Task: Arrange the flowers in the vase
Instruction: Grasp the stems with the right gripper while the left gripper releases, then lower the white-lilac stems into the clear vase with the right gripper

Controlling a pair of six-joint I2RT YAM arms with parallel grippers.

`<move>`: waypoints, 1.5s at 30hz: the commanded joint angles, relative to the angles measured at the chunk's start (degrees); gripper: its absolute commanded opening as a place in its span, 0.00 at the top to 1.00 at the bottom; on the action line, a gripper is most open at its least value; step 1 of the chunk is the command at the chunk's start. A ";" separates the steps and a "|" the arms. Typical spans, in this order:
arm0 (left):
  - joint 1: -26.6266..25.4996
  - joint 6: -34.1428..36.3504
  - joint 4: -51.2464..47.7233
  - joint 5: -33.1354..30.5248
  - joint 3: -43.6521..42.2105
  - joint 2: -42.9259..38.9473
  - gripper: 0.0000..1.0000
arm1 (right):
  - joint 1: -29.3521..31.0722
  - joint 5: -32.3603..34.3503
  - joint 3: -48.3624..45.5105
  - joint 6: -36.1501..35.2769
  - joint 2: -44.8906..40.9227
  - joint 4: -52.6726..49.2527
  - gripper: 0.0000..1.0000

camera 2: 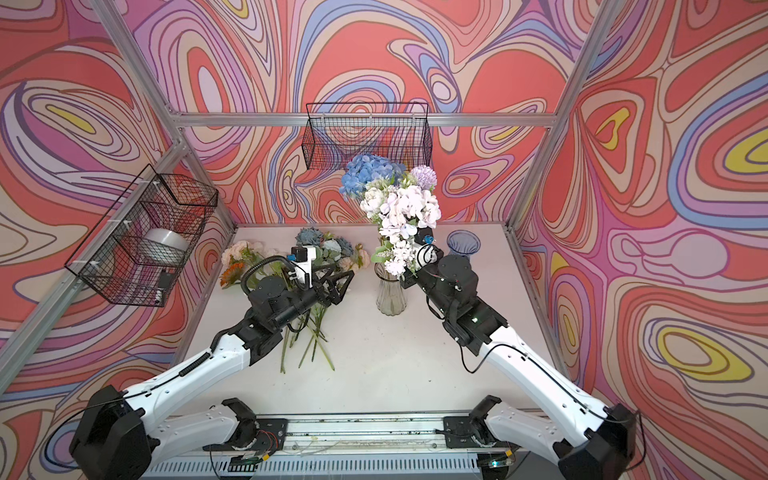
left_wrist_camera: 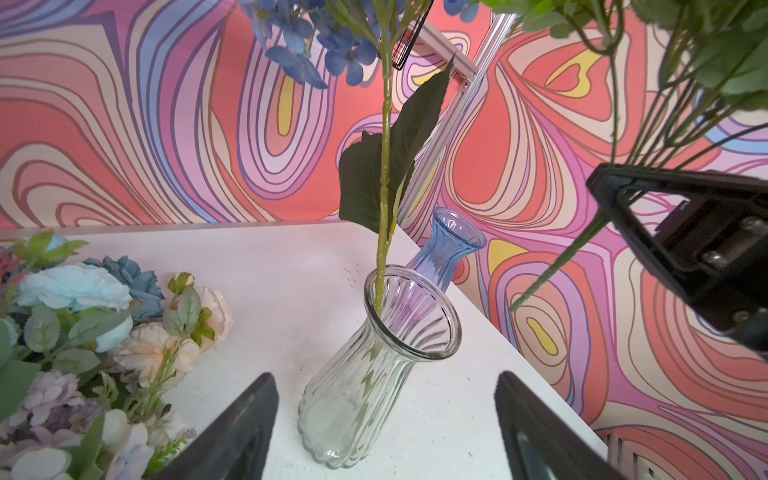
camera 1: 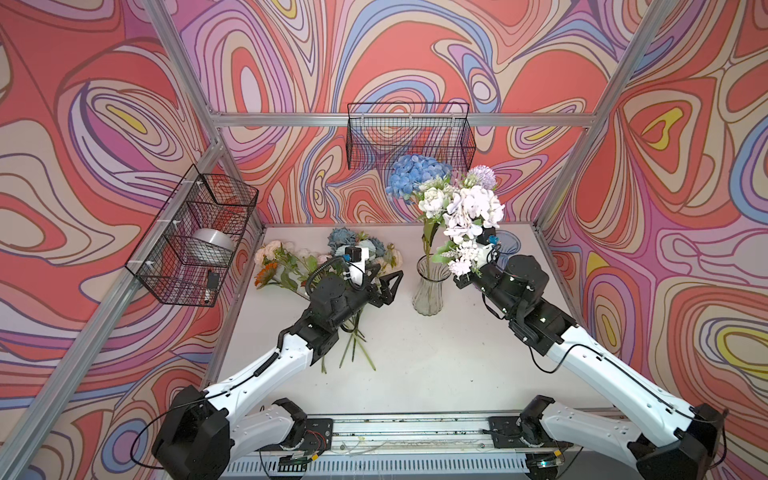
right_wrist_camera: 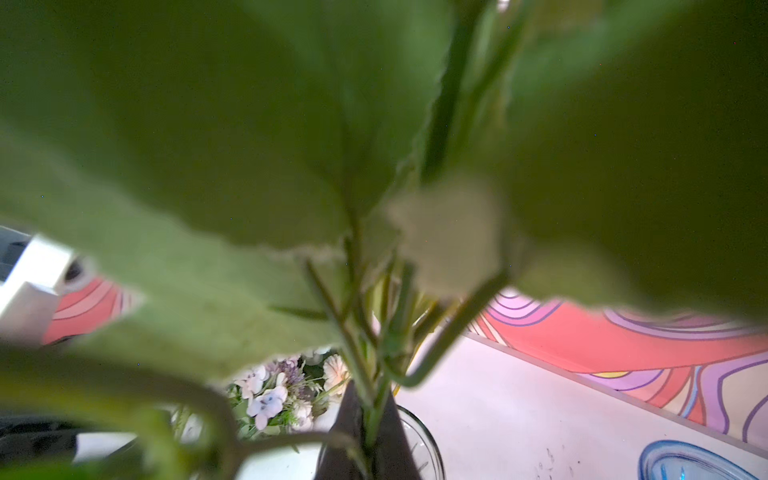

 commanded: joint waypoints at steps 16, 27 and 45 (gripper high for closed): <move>0.16 -2.67 2.65 1.94 0.18 4.21 0.00 | 0.14 -7.65 -7.81 3.93 11.24 22.71 1.00; 0.15 -2.72 2.44 1.57 -0.57 3.38 0.00 | 0.09 -5.53 -8.47 3.18 15.52 15.53 1.00; 2.05 -3.97 -1.83 -4.77 -2.22 -0.92 0.01 | 0.10 -5.97 -5.67 2.22 11.76 -0.36 0.54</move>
